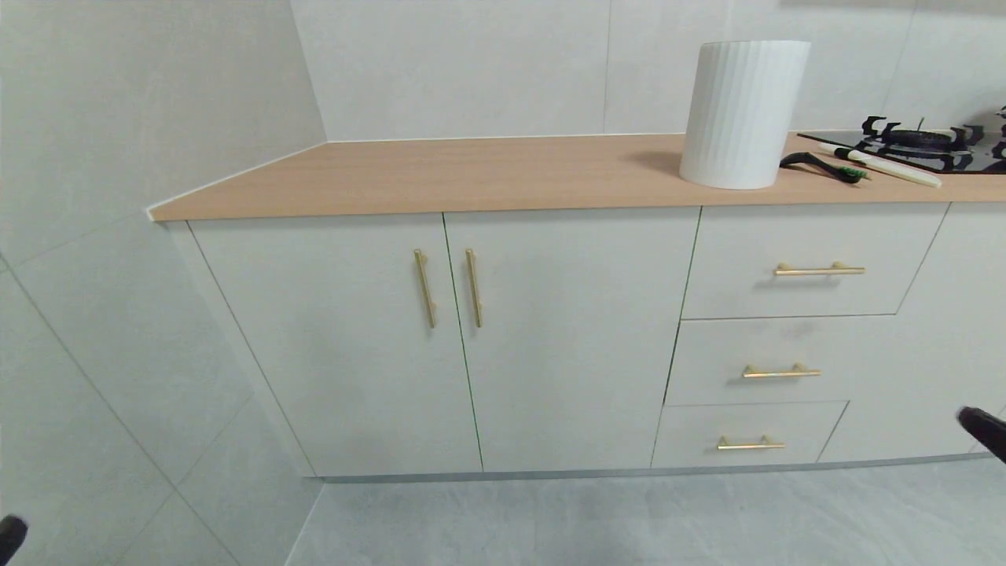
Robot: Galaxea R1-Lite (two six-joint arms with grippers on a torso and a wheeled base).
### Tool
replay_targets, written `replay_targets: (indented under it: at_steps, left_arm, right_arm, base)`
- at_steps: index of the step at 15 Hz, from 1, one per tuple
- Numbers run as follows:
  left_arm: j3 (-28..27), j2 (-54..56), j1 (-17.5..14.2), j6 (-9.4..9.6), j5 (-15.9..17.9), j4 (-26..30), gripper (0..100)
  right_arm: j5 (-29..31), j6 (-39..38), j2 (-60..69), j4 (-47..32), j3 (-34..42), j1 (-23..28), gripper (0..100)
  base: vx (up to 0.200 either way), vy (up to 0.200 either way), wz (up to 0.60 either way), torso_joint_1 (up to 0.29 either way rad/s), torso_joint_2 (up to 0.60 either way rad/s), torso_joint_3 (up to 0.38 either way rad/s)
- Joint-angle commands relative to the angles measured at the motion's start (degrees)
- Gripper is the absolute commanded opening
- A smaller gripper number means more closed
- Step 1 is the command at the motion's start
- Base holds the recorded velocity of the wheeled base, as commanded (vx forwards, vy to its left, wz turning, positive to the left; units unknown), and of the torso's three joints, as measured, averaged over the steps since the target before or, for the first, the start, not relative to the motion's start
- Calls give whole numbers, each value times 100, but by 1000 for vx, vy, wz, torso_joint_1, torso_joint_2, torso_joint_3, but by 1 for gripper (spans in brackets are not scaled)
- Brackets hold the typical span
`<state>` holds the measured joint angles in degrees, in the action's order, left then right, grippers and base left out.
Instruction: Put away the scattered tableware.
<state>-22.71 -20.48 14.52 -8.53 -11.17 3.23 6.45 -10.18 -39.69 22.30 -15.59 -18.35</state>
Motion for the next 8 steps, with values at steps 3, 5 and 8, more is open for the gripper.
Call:
replay_targets:
  at_steps: [3, 5, 8]
  left_arm:
    - [206, 1503, -758, 194, -184, 477, 100]
    - [320, 1503, -933, 212, -501, 468, 100]
    - [812, 2048, -1443, 625, -588, 415, 100]
  right_arm:
    - [-214, 781, 3328, -1781, 478, 1843, 100]
    - [-267, 974, 3846, -1948, 628, 1914, 100]
    - [-161, 1000, 3960, -1702, 1181, 1861, 100]
  base:
    - [0, 0, 0, 0, 0, 0]
    - [0, 0, 0, 0, 0, 0]
    - [0, 0, 0, 0, 0, 0]
